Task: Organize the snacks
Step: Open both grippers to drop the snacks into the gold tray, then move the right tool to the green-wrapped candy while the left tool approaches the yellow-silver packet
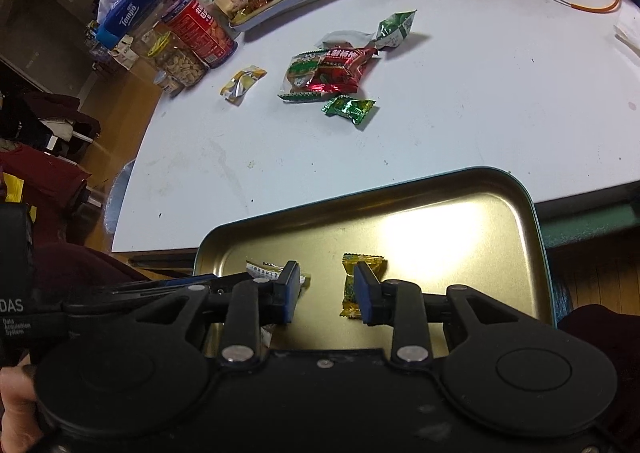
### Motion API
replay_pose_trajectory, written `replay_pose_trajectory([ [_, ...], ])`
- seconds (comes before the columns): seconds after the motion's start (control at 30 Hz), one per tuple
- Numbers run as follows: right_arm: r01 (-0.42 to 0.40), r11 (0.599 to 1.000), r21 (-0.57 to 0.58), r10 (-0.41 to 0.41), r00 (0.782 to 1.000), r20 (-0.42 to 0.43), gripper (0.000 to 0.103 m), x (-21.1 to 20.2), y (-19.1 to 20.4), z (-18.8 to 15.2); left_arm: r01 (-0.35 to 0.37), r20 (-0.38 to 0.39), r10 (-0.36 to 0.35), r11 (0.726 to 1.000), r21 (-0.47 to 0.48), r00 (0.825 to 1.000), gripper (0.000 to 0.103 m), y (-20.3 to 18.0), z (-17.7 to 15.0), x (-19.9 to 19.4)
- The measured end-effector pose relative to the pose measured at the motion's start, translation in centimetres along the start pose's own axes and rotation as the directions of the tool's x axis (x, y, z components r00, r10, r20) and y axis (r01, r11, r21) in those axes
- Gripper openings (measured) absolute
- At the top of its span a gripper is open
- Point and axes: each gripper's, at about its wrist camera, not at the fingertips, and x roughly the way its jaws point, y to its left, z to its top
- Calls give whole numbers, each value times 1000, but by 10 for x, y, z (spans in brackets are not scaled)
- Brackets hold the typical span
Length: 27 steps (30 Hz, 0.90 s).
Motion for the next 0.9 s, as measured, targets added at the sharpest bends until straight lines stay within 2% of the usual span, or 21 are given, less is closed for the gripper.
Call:
replay_pose_trajectory([
  [0.27,3,998,-68,-2,1000,15,33,1,7,23,17,10,-17,998,-56,1000,50,22,26,-2],
  [0.57,61,981,-183,-61,998,5,33,22,11,62,-35,34,38,996,-77,999,50,50,72,0],
  [0.73,80,950,-300,-85,996,-3,33,43,20,83,-57,47,60,997,-52,997,50,57,103,10],
  [0.9,95,900,-426,-100,995,9,33,65,26,101,-56,48,57,998,-24,997,50,62,128,24],
])
